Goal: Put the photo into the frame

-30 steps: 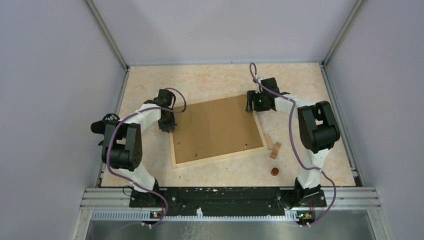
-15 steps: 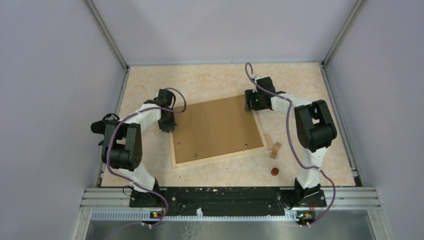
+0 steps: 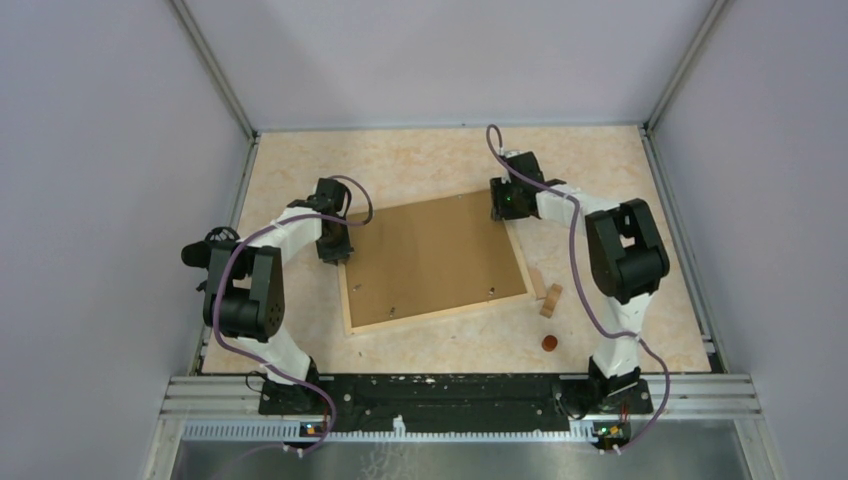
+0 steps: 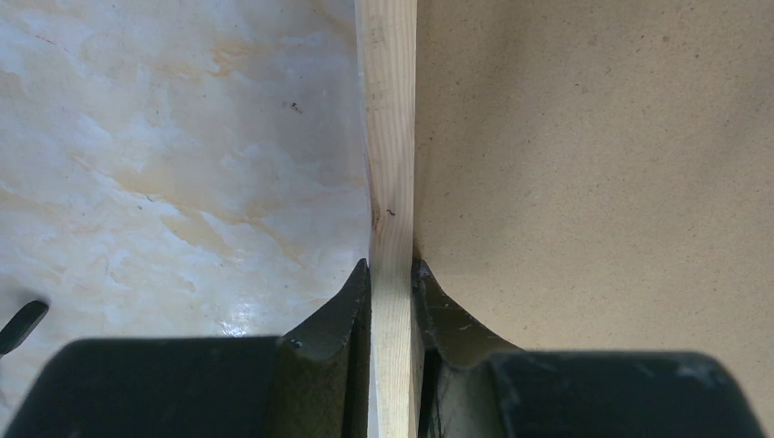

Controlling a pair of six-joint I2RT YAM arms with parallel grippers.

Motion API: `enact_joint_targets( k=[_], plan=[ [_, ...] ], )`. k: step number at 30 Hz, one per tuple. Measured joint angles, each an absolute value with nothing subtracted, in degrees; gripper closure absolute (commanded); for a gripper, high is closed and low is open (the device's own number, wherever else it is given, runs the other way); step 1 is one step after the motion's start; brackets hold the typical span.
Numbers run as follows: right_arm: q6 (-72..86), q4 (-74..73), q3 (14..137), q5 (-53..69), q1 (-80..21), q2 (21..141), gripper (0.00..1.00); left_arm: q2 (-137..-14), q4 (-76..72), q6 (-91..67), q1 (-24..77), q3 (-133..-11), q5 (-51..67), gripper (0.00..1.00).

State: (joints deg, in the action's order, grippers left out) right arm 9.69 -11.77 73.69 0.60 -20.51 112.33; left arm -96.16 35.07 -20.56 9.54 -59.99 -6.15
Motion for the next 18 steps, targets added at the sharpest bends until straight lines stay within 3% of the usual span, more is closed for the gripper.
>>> enact_joint_targets(
  k=[9, 13, 18],
  plan=[
    [14.63, -16.19, 78.87, -3.51, -20.82, 114.93, 0.76, -96.16, 35.07, -20.56, 9.52, -59.99, -6.07, 0.93],
    [18.02, -19.07, 80.97, -5.85, -20.84, 115.83, 1.00, -96.16, 35.09, -20.56, 9.52, -59.99, -6.02, 0.93],
    [20.86, -21.23, 82.04, -7.20, -21.19, 116.14, 1.00, -96.16, 35.09, -20.56, 9.52, -59.99, -6.00, 0.93]
  ],
)
